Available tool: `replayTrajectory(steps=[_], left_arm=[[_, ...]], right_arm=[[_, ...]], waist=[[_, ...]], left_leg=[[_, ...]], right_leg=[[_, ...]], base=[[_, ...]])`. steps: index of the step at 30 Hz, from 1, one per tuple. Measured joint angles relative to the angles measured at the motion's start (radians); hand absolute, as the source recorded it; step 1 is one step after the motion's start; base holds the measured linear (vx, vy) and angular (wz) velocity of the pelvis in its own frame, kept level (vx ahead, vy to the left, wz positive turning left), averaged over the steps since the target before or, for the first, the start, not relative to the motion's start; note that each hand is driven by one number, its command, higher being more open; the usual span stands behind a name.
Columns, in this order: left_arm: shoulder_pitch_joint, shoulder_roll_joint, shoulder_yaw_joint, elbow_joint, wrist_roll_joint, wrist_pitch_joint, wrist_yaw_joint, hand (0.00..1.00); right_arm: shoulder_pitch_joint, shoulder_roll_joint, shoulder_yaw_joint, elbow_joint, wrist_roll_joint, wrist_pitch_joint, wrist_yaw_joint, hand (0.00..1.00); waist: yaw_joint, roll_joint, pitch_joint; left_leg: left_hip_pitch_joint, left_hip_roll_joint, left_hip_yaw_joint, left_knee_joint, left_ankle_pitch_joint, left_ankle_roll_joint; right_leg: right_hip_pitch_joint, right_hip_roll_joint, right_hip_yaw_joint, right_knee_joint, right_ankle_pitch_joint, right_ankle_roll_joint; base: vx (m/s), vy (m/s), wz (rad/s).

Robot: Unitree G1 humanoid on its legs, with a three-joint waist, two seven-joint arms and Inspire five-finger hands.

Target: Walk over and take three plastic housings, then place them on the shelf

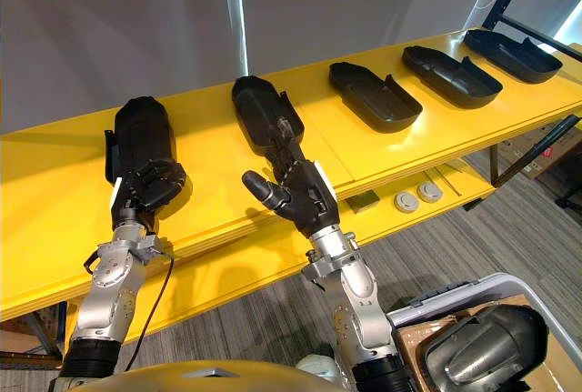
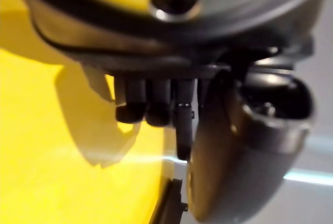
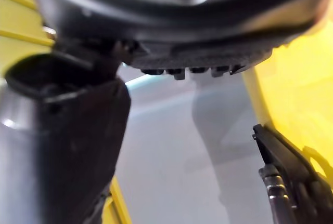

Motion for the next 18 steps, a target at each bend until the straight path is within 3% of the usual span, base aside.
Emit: replayTrajectory(steps=[3,6,8,12,14,15,18], left_arm=[[0.019,-0.001,0.002,-0.057,-0.001,0.002,-0.002,0.00],[0.118,-0.019,0.002,-0.277,-0.001,0.002,-0.031,0.00],[0.180,-0.034,0.001,-0.399,0.000,0.001,-0.084,0.00],[0.241,-0.034,0.001,-0.416,0.000,0.002,-0.190,0.00],[0.278,-0.033,-0.005,-0.416,-0.015,0.002,-0.288,0.00],[0.284,-0.031,-0.007,-0.416,-0.020,0.002,-0.316,1.00],[0.292,-0.019,-0.023,-0.430,-0.113,-0.010,-0.417,1.00]], right_arm=[[0.000,0.002,0.000,-0.001,0.000,0.000,0.007,1.00],[0.004,0.009,-0.002,-0.010,-0.008,0.000,-0.002,1.00],[0.005,0.016,-0.014,-0.030,-0.038,0.000,-0.014,1.00],[0.005,0.020,-0.018,-0.072,-0.038,-0.002,-0.015,1.00],[0.005,0.020,-0.020,-0.085,-0.038,-0.013,-0.026,1.00],[0.005,0.020,-0.021,-0.085,-0.038,-0.016,-0.033,1.00],[0.005,0.020,-0.035,-0.085,-0.038,-0.027,-0.059,1.00]], waist=[[0.001,0.000,0.000],[0.004,0.001,0.000],[0.010,0.005,0.000],[0.011,0.018,-0.006],[0.011,0.021,-0.008],[0.011,0.022,-0.008],[0.013,0.023,-0.008]], left_leg=[[-0.001,0.000,-0.001,0.000,0.000,0.000],[-0.002,0.000,-0.003,0.000,-0.001,0.000],[-0.003,0.000,-0.008,0.001,-0.002,0.000],[-0.004,0.001,-0.018,0.002,-0.002,0.000],[-0.010,0.002,-0.021,0.002,-0.002,0.000],[-0.012,0.002,-0.022,0.002,-0.002,0.000],[-0.018,0.001,-0.024,0.002,0.000,0.001]], right_leg=[[0.000,0.000,-0.001,0.000,0.000,0.000],[0.001,0.000,-0.003,0.000,0.000,0.000],[0.006,0.000,-0.008,-0.001,0.000,0.000],[0.016,-0.001,-0.023,-0.005,-0.002,0.000],[0.016,-0.001,-0.027,-0.008,-0.002,0.000],[0.016,-0.001,-0.028,-0.008,-0.002,0.000],[0.014,0.000,-0.030,-0.015,-0.001,0.001]], base=[[0.00,0.000,0.00],[0.00,0.000,0.00],[0.00,0.000,0.08],[-0.02,0.003,0.09],[-0.03,0.007,0.05],[-0.03,0.008,0.05],[-0.01,0.003,0.01]])
